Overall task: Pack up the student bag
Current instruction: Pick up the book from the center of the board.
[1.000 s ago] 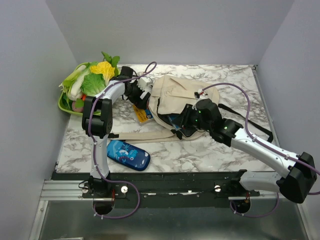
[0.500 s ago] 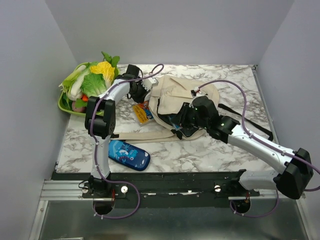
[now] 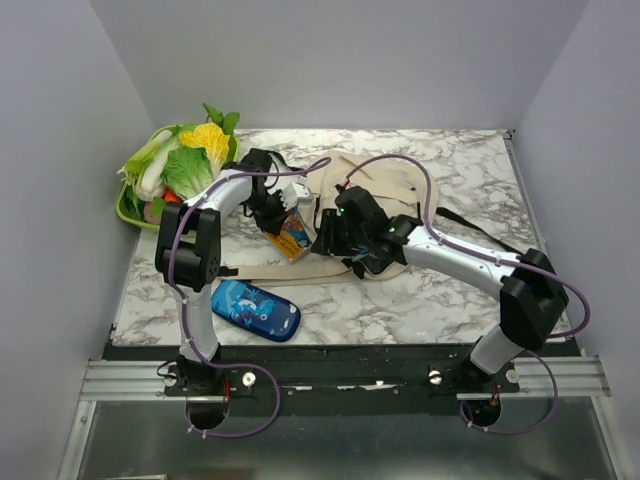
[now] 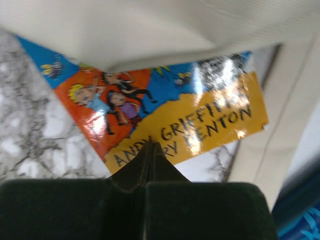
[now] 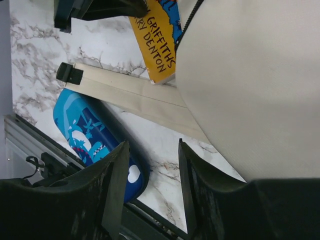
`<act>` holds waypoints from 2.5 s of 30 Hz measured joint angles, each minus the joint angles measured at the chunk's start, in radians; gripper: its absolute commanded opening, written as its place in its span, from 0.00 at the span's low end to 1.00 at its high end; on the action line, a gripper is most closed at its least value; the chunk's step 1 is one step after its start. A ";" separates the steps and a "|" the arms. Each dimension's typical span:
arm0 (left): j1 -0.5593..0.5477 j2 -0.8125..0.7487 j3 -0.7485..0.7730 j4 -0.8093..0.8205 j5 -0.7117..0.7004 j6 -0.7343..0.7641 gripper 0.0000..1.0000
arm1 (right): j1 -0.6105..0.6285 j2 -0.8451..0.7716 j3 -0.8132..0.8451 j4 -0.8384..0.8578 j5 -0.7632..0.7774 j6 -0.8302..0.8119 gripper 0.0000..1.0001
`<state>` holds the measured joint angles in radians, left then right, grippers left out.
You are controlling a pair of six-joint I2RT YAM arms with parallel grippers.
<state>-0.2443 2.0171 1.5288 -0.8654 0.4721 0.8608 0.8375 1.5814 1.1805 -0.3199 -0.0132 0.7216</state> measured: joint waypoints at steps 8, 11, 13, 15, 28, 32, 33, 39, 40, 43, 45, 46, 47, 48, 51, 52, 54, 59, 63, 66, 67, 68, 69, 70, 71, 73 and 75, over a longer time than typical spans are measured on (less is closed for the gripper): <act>0.024 0.014 0.043 -0.186 0.084 0.060 0.06 | 0.050 0.144 0.047 0.008 -0.010 -0.032 0.70; 0.064 0.039 0.125 -0.222 0.113 0.050 0.12 | 0.060 0.188 0.081 0.006 -0.028 -0.040 0.75; 0.087 0.041 0.159 -0.212 0.125 0.027 0.17 | 0.061 0.225 0.120 0.006 -0.043 -0.042 0.78; 0.105 0.040 0.166 -0.179 0.127 -0.011 0.24 | 0.061 0.260 0.153 0.008 -0.047 -0.034 0.79; 0.080 0.089 0.127 -0.044 0.169 -0.185 0.48 | 0.048 0.433 0.240 -0.014 -0.003 0.101 0.84; 0.077 0.093 0.126 -0.069 0.192 -0.170 0.45 | 0.032 0.431 0.219 0.020 0.000 0.142 0.84; 0.074 0.093 0.121 -0.075 0.199 -0.163 0.45 | 0.029 0.428 0.206 0.034 0.001 0.151 0.84; 0.053 0.034 0.007 -0.085 0.265 -0.098 0.47 | -0.019 0.382 0.109 0.095 0.006 0.203 0.84; 0.046 0.026 -0.011 -0.095 0.275 -0.084 0.47 | -0.028 0.377 0.100 0.099 0.009 0.213 0.84; 0.024 0.014 -0.044 -0.132 0.313 -0.042 0.47 | -0.046 0.366 0.075 0.109 0.025 0.236 0.84; 0.009 0.009 -0.060 -0.153 0.330 -0.018 0.47 | -0.054 0.360 0.069 0.109 0.040 0.247 0.84; 0.002 0.005 -0.067 -0.163 0.338 -0.006 0.47 | -0.056 0.359 0.069 0.110 0.047 0.249 0.84; -0.005 0.004 -0.073 -0.174 0.345 0.005 0.48 | -0.058 0.359 0.069 0.111 0.050 0.252 0.84; -0.014 0.004 -0.080 -0.194 0.352 0.015 0.48 | -0.058 0.359 0.069 0.112 0.052 0.254 0.84; -0.027 0.004 -0.095 -0.231 0.357 0.035 0.47 | -0.059 0.359 0.069 0.112 0.053 0.254 0.84; -0.030 0.005 -0.099 -0.240 0.357 0.039 0.47 | -0.059 0.360 0.071 0.111 0.053 0.254 0.84; -0.034 0.005 -0.102 -0.253 0.358 0.047 0.46 | -0.059 0.364 0.078 0.109 0.052 0.254 0.84; -0.016 0.005 -0.093 -0.269 0.365 0.050 0.47 | -0.059 0.385 0.111 0.095 0.053 0.250 0.84; 0.069 0.005 -0.003 -0.277 0.378 0.018 0.48 | -0.060 0.386 0.111 0.094 0.053 0.249 0.84; 0.129 -0.004 0.031 -0.179 0.374 -0.080 0.43 | -0.061 0.390 0.119 0.088 0.053 0.251 0.83; 0.142 -0.010 0.022 -0.130 0.365 -0.122 0.43 | -0.061 0.394 0.124 0.086 0.053 0.251 0.83; 0.148 -0.016 0.010 -0.084 0.355 -0.163 0.43 | -0.061 0.396 0.128 0.085 0.053 0.254 0.83; 0.149 -0.023 -0.009 -0.035 0.345 -0.207 0.43 | -0.061 0.397 0.129 0.086 0.055 0.255 0.83; 0.146 -0.031 -0.035 0.024 0.331 -0.250 0.43 | -0.061 0.397 0.129 0.086 0.056 0.257 0.83; 0.140 -0.035 -0.061 0.079 0.315 -0.303 0.43 | -0.061 0.397 0.129 0.086 0.058 0.258 0.82; 0.122 -0.036 -0.098 0.161 0.290 -0.360 0.43 | -0.061 0.398 0.130 0.085 0.063 0.263 0.82; 0.102 -0.036 -0.129 0.216 0.272 -0.404 0.43 | -0.061 0.405 0.143 0.078 0.068 0.267 0.82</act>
<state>-0.1425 1.9812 1.4002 -0.6491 0.7441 0.4568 0.7769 1.9862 1.3231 -0.2417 0.0544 0.9890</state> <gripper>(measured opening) 0.430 0.826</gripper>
